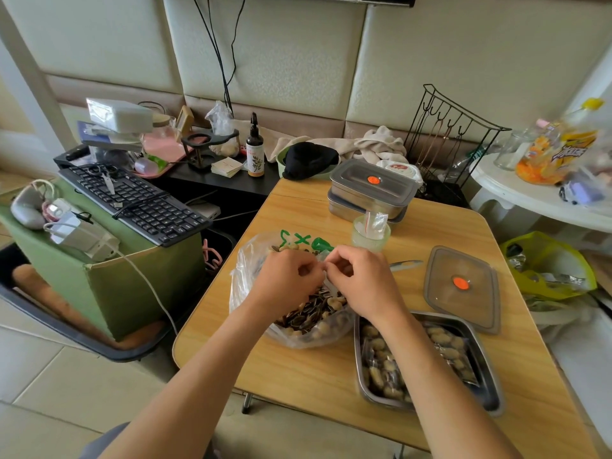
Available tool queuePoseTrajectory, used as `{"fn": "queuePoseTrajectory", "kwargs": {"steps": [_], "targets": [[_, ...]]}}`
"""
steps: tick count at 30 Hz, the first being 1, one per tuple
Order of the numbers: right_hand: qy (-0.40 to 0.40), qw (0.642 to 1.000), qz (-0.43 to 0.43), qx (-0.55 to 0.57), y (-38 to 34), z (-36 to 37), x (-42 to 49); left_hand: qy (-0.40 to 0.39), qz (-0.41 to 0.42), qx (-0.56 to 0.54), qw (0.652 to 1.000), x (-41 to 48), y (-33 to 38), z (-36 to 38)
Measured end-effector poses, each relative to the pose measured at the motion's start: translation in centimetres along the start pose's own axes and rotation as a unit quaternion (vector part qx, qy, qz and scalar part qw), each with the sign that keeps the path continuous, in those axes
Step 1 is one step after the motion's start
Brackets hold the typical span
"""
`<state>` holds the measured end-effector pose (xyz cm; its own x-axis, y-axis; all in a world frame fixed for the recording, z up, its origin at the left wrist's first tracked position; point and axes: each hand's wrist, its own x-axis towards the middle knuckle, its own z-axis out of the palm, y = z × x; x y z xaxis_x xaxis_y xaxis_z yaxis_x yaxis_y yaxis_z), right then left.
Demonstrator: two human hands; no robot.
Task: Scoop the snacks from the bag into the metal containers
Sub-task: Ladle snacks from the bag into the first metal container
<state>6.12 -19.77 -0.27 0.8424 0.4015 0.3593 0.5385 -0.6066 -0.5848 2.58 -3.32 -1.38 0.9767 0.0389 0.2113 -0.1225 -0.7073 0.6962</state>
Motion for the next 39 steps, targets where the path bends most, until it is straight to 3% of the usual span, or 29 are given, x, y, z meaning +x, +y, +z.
{"fn": "queuePoseTrajectory", "kwargs": {"steps": [5, 9, 14, 17, 19, 26, 29, 33, 39], "targets": [[0.03, 0.993, -0.071, -0.088, -0.3, -0.1, -0.1, 0.025, -0.003, 0.029, 0.999, 0.0, 0.2, 0.2], [0.044, 0.988, -0.071, -0.127, -0.6, 0.2, 0.2, 0.074, 0.001, 0.085, 0.994, -0.1, -0.1, 0.7], [0.061, 0.996, 0.036, 0.047, -0.1, -0.1, 0.2, 0.072, 0.03, 0.057, 0.995, -0.3, 0.2, 0.1], [0.032, 0.98, 0.134, 0.143, 0.1, -0.4, 0.3, 0.004, 0.079, 0.081, 0.994, -0.5, -0.2, 0.0], [-0.001, 0.962, 0.173, 0.211, 0.3, -0.3, 0.3, 0.012, 0.102, 0.102, 0.989, -0.6, -0.1, 0.5], [-0.014, 0.924, 0.214, 0.315, 0.1, -0.3, 0.3, 0.042, 0.103, 0.11, 0.988, -0.6, 0.2, 1.0], [-0.005, 0.933, 0.204, 0.297, 0.1, -0.4, 0.3, 0.026, 0.106, 0.083, 0.991, -0.7, 0.4, 0.8], [0.02, 0.954, 0.161, 0.253, 0.1, -0.2, 0.3, 0.077, 0.05, 0.014, 0.996, -0.5, 0.7, 0.4], [0.078, 0.974, 0.104, 0.184, -0.3, 0.3, 0.2, 0.14, -0.068, 0.0, 0.988, -0.7, 1.0, 0.6]]}}
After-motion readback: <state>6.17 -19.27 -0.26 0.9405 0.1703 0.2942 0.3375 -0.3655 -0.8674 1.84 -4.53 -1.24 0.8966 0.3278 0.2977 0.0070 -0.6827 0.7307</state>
